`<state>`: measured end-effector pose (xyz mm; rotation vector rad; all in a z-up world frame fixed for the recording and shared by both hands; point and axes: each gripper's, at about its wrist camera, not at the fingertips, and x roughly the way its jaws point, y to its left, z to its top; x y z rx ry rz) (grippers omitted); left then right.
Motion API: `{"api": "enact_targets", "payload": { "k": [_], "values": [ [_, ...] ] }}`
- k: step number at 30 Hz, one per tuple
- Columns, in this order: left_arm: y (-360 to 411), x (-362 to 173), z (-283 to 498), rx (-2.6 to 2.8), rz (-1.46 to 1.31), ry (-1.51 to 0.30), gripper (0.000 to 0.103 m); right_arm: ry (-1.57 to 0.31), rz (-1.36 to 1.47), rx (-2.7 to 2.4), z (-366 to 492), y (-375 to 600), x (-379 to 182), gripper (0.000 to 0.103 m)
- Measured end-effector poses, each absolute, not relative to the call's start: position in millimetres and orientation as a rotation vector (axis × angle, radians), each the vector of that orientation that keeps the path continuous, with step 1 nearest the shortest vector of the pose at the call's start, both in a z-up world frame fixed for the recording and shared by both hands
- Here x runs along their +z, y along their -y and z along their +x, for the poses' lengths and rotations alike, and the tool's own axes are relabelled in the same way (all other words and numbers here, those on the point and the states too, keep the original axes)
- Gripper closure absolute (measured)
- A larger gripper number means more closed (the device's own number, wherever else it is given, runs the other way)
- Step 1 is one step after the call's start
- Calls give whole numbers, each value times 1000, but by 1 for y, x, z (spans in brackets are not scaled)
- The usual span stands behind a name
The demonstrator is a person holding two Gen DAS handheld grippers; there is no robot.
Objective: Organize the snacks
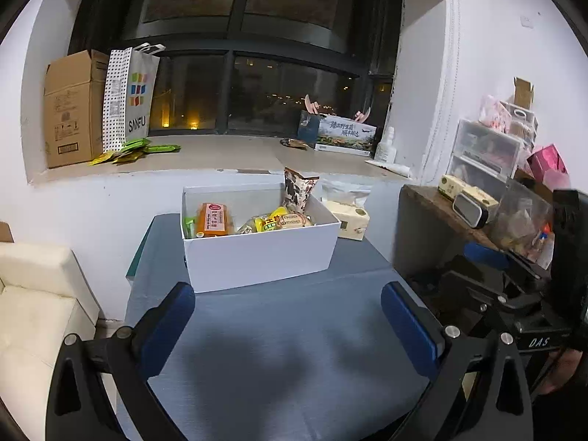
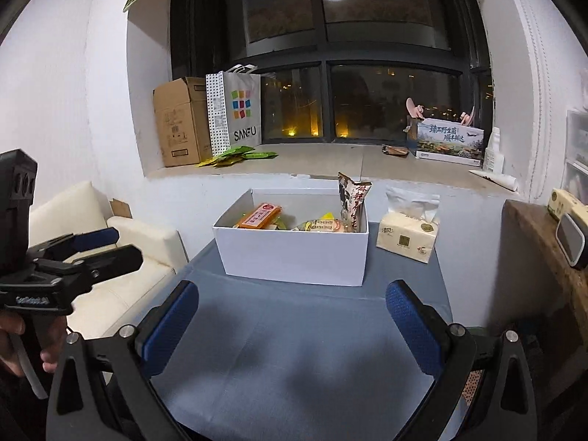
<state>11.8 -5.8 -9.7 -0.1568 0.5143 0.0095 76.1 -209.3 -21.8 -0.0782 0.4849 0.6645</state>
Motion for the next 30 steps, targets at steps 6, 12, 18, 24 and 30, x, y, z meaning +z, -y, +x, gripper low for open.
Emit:
{"api": "enact_targets", "payload": {
  "k": [6, 12, 18, 24, 30],
  "values": [
    [9, -10, 13, 8, -143, -522, 0, -488, -74, 666, 75, 208, -21, 0],
    [8, -11, 15, 3, -149, -529, 0, -494, -68, 667, 75, 208, -22, 0],
    [9, -13, 16, -10, -150, -538, 0, -499, -68, 669, 75, 208, -22, 0],
    [11, -15, 17, -20, -146, -549, 0, -499, -71, 673, 75, 207, -22, 0],
    [9, -14, 17, -21, -152, -547, 0, -501, -74, 672, 75, 206, -21, 0]
  ]
}}
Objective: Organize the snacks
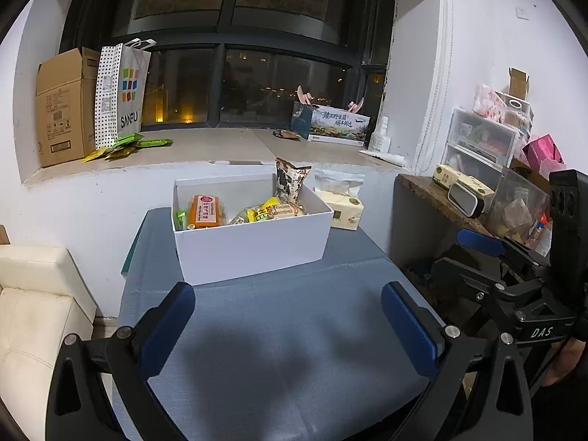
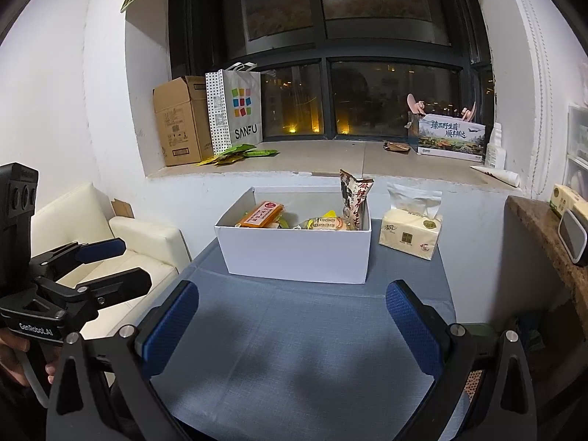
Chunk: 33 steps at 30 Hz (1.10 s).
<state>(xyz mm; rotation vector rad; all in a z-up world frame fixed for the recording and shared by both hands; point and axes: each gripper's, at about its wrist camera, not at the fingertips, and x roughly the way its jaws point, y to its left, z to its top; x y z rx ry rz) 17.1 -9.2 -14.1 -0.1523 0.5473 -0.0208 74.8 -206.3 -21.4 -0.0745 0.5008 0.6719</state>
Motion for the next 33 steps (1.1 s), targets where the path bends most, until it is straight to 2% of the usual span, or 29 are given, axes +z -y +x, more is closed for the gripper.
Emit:
{"api": "enact_targets", "payload": {
  "k": [33],
  "values": [
    [11, -16, 17, -28, -147, -556, 0, -498, -86, 653, 75, 207, -20, 0]
  ]
}}
